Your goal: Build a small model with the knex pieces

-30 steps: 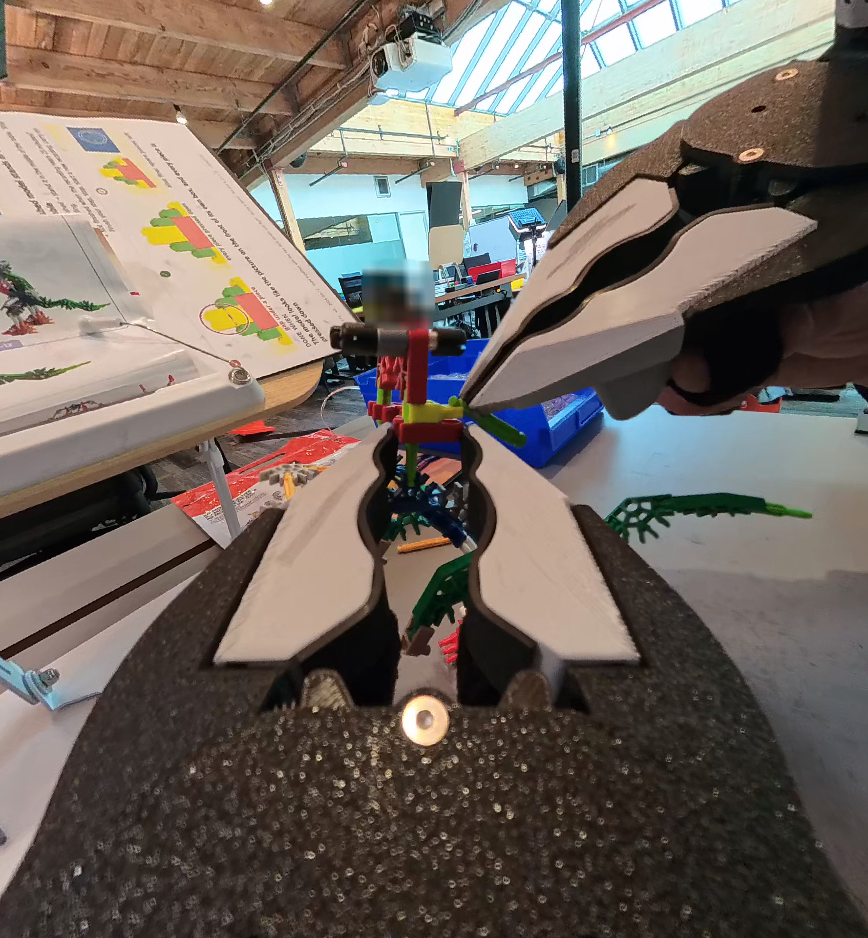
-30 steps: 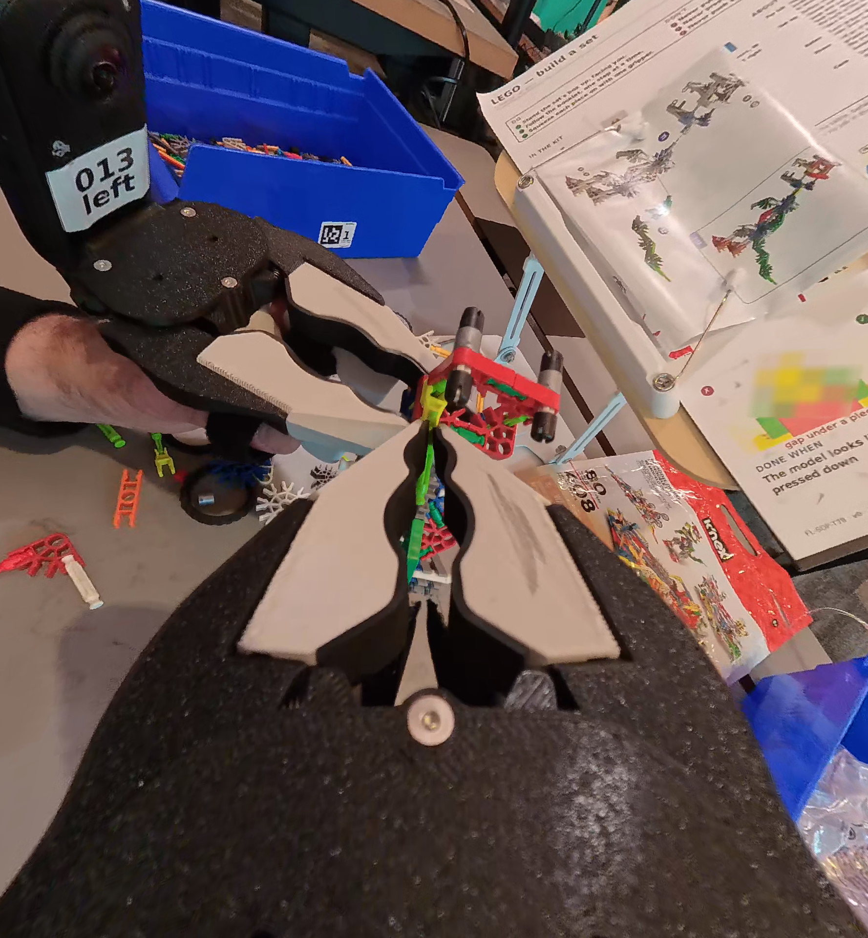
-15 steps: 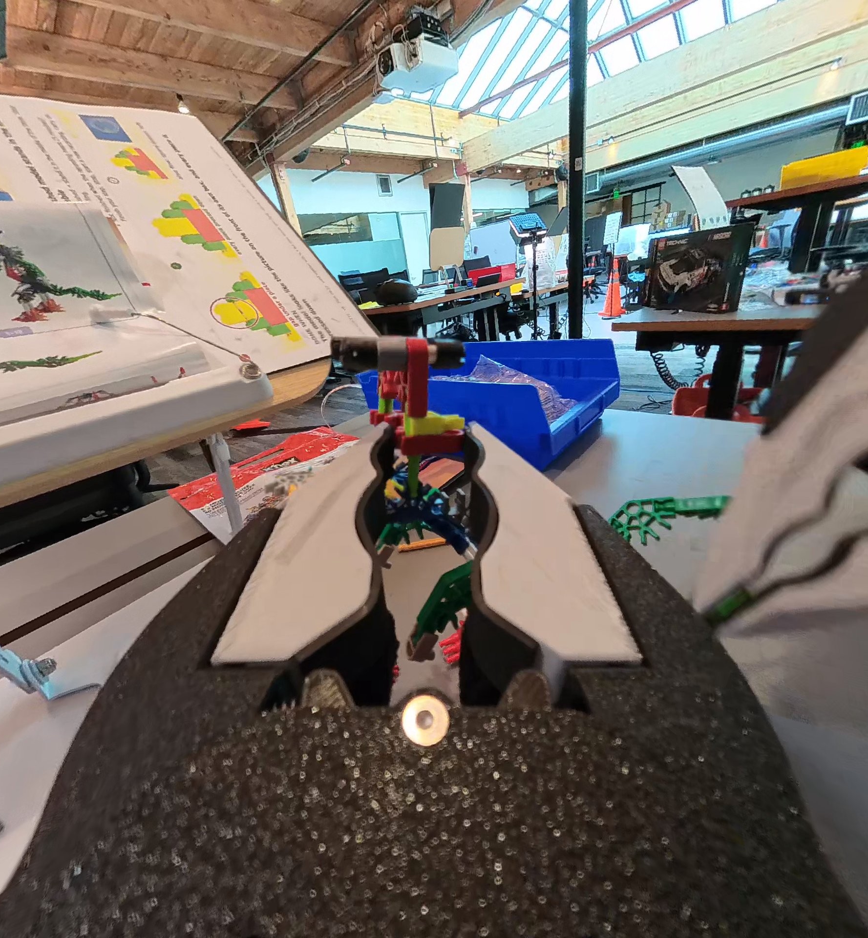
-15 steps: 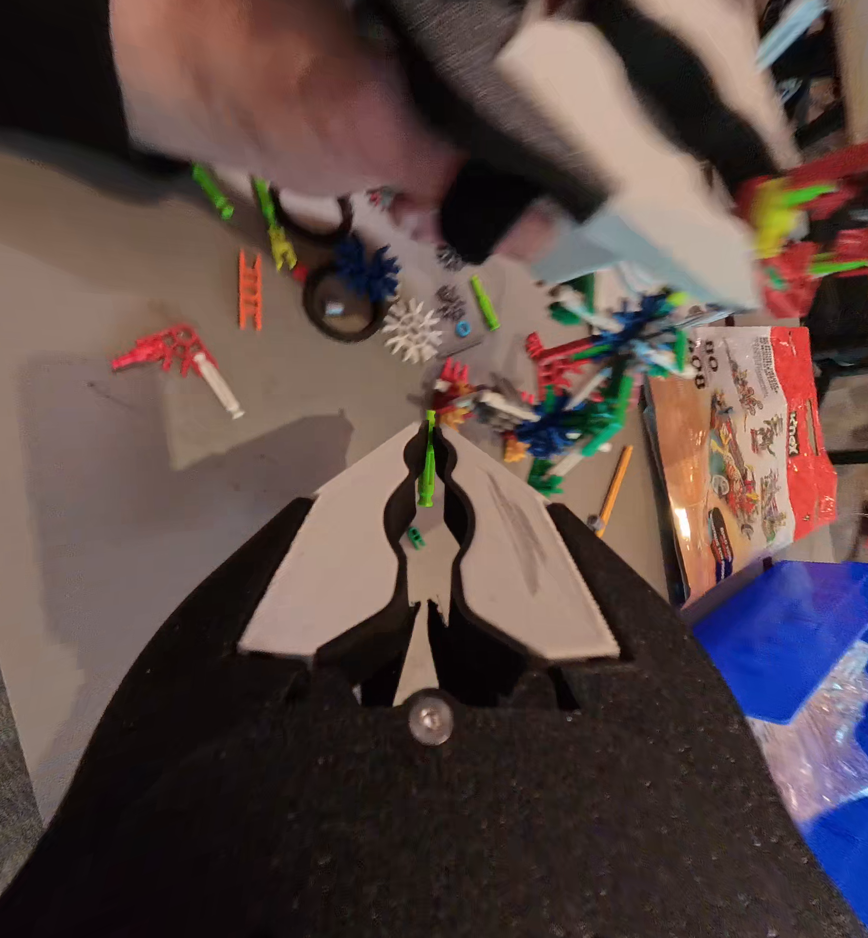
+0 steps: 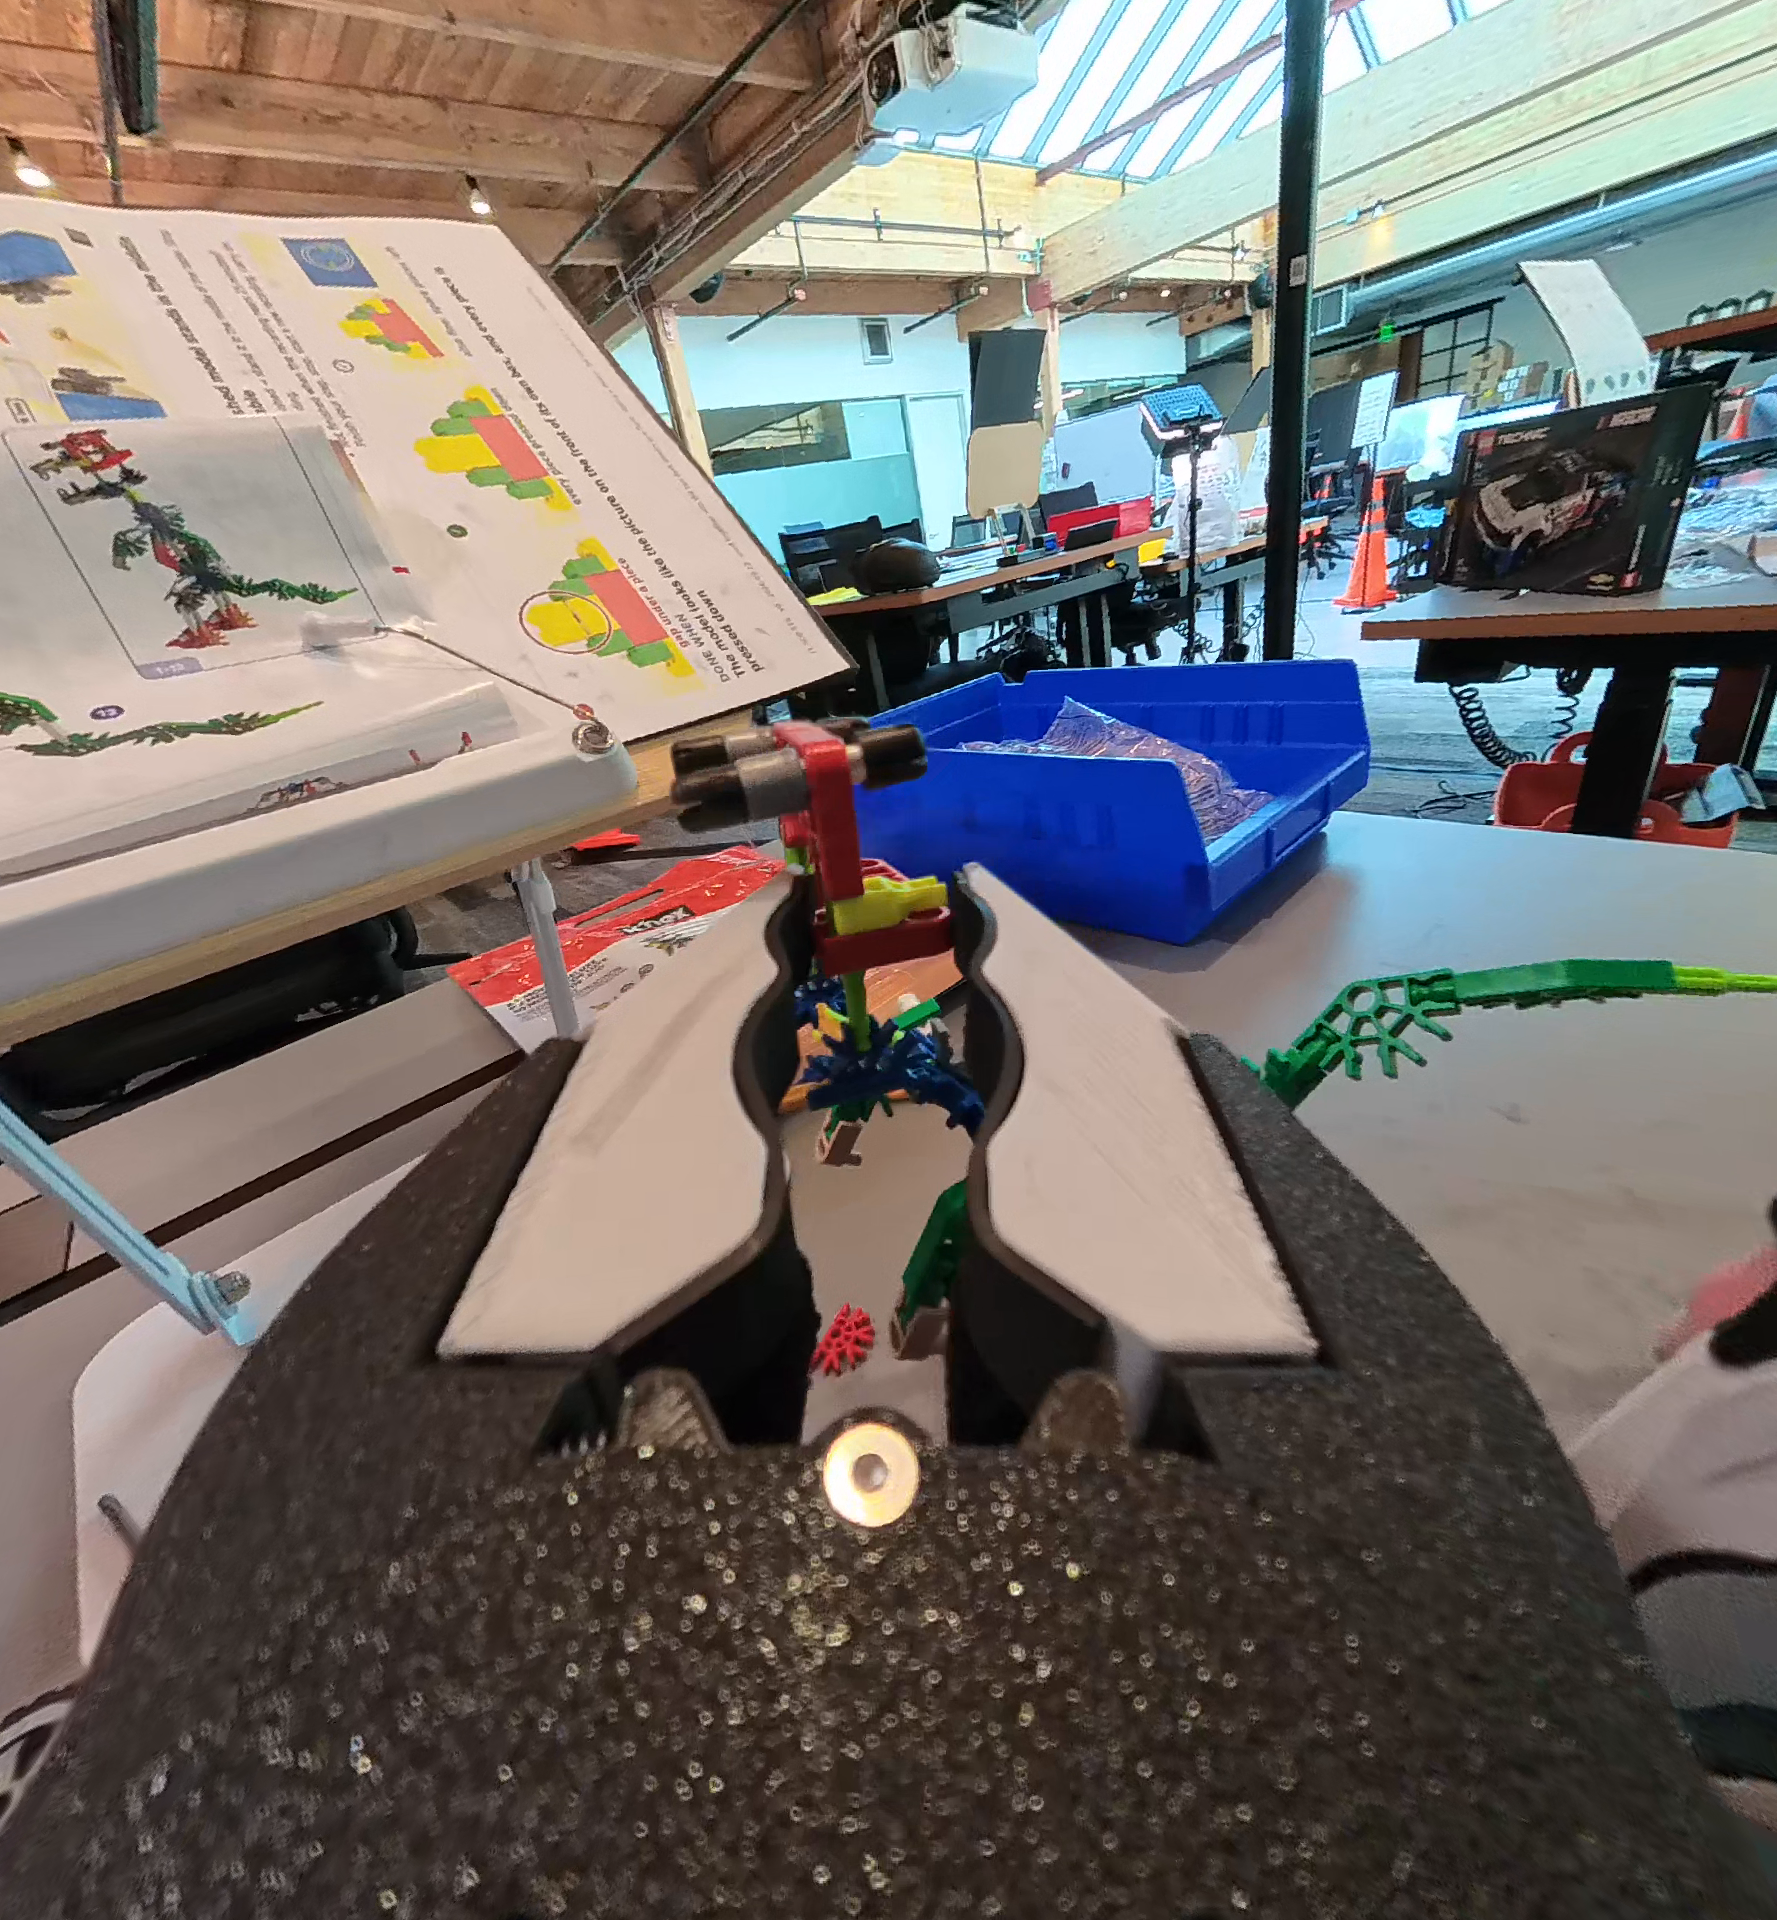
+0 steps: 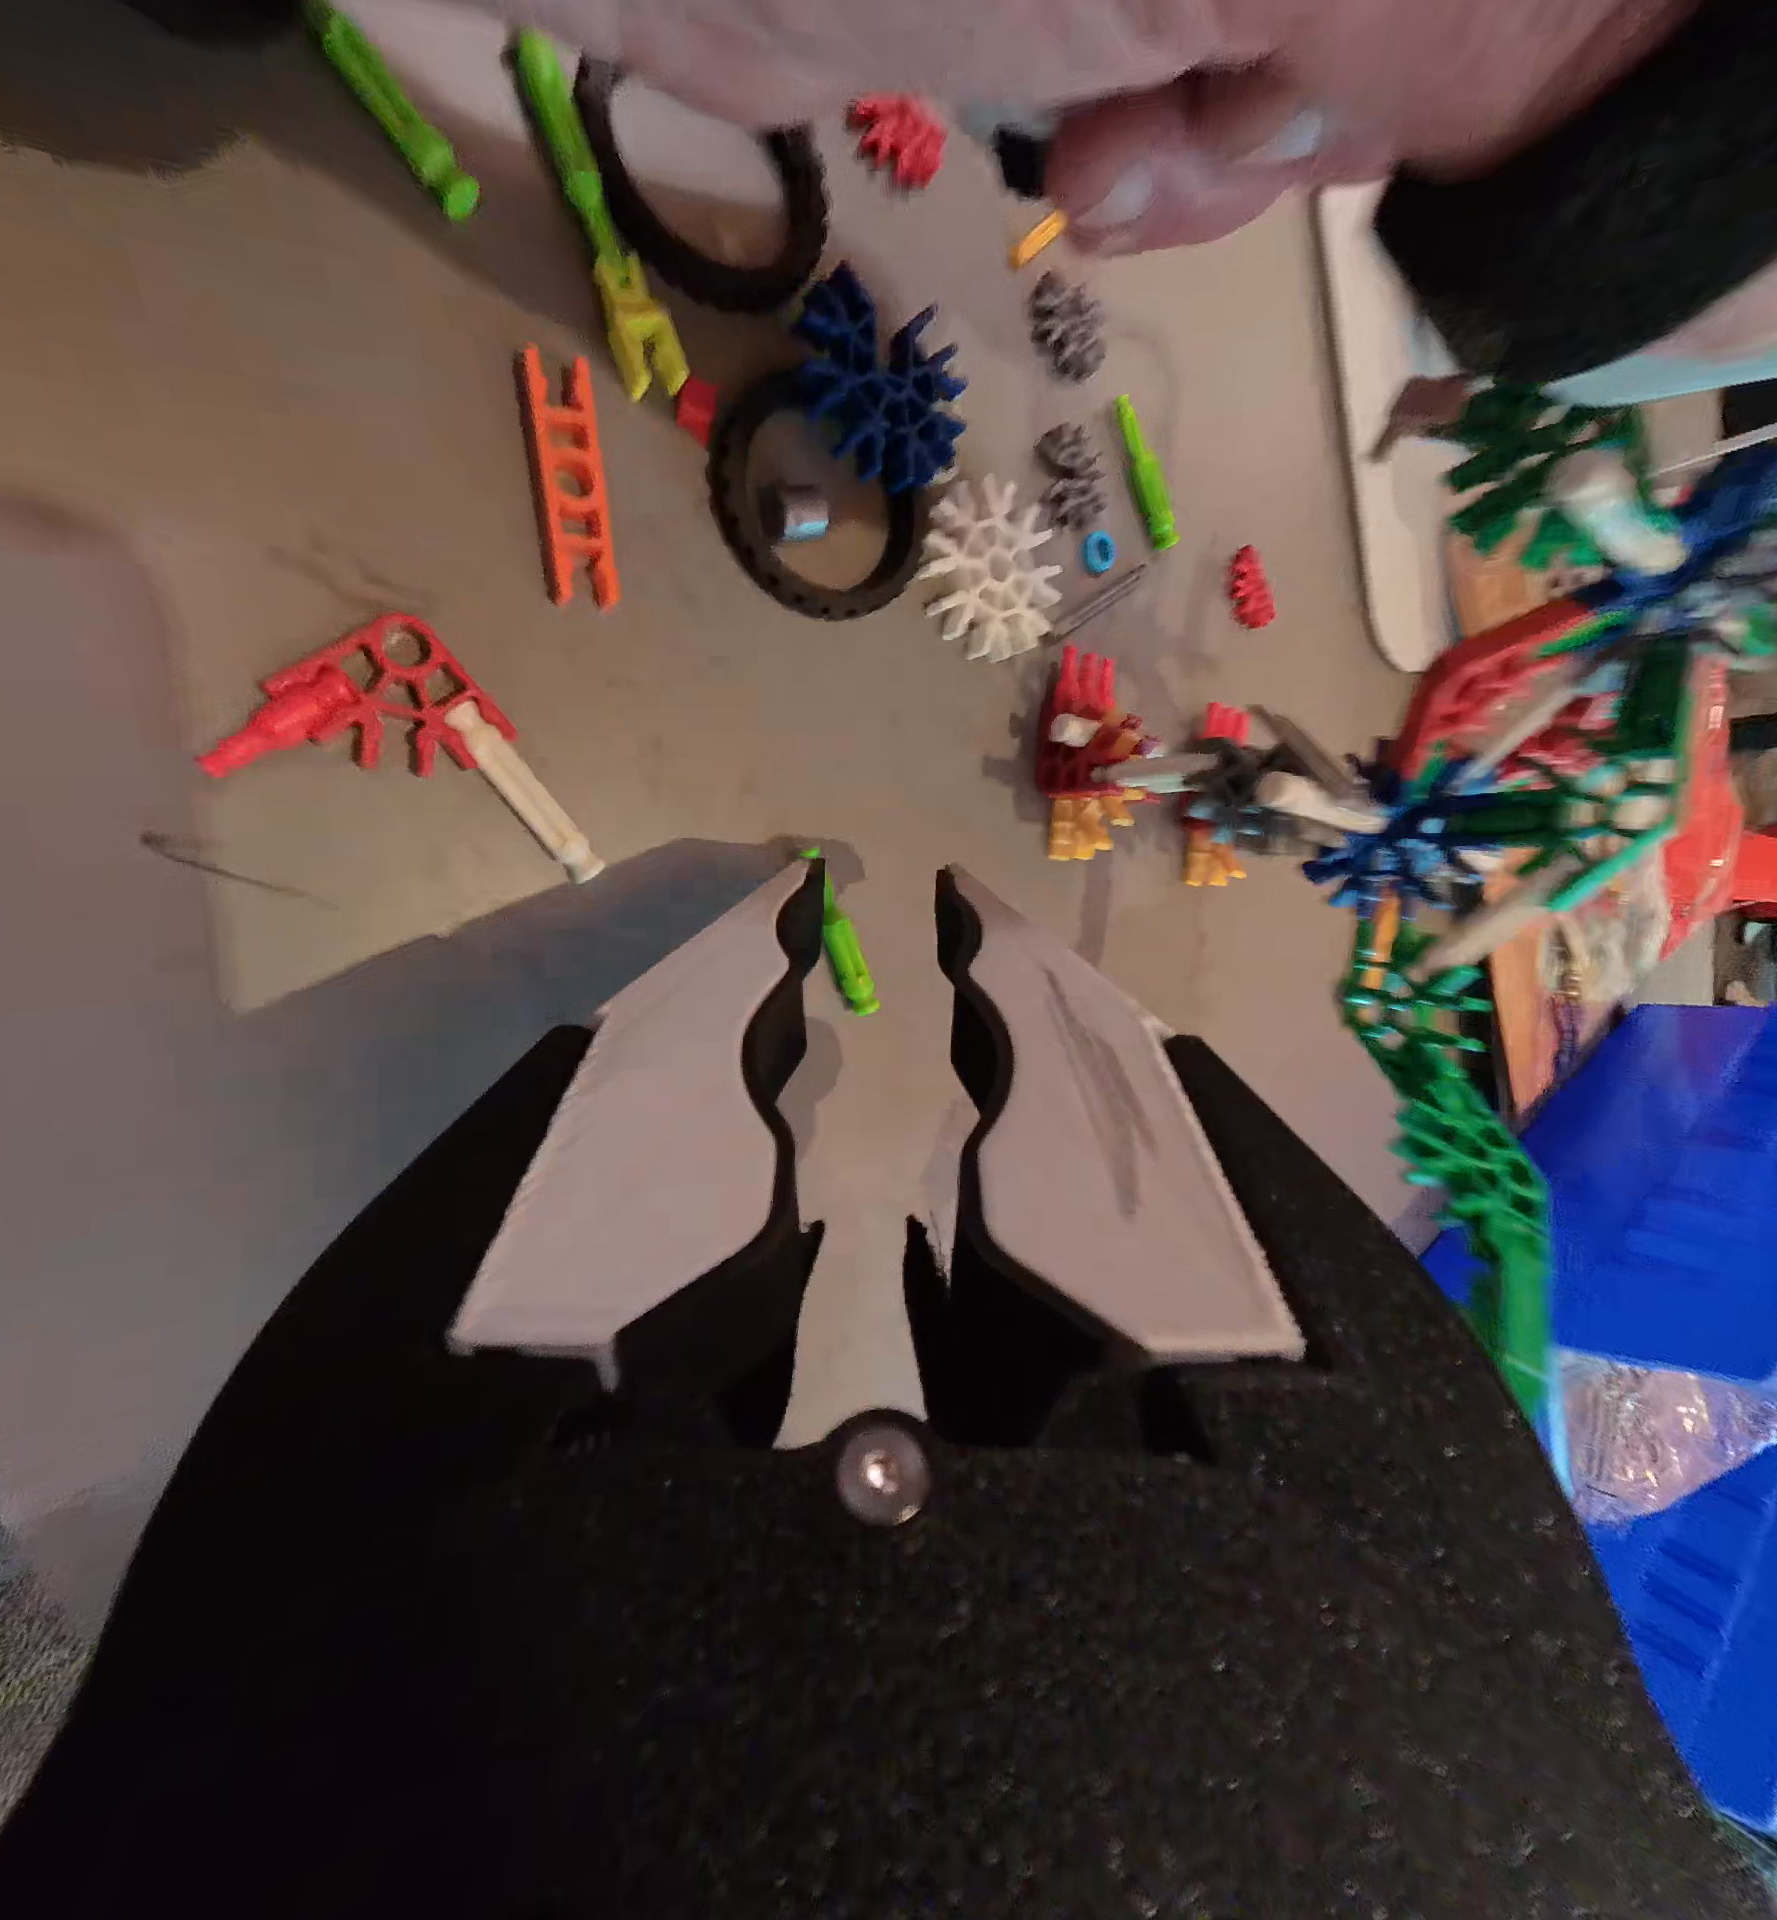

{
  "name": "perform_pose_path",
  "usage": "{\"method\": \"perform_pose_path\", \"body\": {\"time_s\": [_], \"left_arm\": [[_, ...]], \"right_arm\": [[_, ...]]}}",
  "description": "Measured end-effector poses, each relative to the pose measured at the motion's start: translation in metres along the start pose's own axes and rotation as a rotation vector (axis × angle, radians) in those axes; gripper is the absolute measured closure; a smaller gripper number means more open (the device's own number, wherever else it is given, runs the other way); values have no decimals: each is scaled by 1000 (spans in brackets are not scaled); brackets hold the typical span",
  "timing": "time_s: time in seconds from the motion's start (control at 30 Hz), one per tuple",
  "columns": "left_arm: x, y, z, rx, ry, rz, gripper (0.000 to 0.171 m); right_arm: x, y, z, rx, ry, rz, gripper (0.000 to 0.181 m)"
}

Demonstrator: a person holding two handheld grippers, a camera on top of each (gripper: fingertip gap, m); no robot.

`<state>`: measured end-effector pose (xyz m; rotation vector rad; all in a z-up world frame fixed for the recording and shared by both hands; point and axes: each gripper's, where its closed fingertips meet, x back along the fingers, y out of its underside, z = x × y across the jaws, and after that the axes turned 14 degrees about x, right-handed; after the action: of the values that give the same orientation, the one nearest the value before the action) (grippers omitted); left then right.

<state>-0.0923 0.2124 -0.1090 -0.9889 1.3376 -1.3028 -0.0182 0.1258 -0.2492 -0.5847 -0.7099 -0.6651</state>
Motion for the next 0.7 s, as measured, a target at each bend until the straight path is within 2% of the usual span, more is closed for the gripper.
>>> {"method": "perform_pose_path", "body": {"time_s": [0.1,0.23,0.37,0.47,0.6,0.7], "left_arm": [[0,0,1,6,3,2,148],[0,-1,1,-2,7,10,149],[-1,-1,2,-23,7,9,150],[0,-1,3,-30,13,9,149],[-1,-2,4,-24,25,10,149],[0,-2,1,-19,25,3,149]], "right_arm": [[25,-11,27,-45,46,75,164],[68,-30,92,-176,155,264,179],[74,-36,145,-392,151,468,181],[68,-40,159,-442,115,543,181],[47,-38,158,-435,31,538,181],[47,-41,159,-427,17,566,181]]}}
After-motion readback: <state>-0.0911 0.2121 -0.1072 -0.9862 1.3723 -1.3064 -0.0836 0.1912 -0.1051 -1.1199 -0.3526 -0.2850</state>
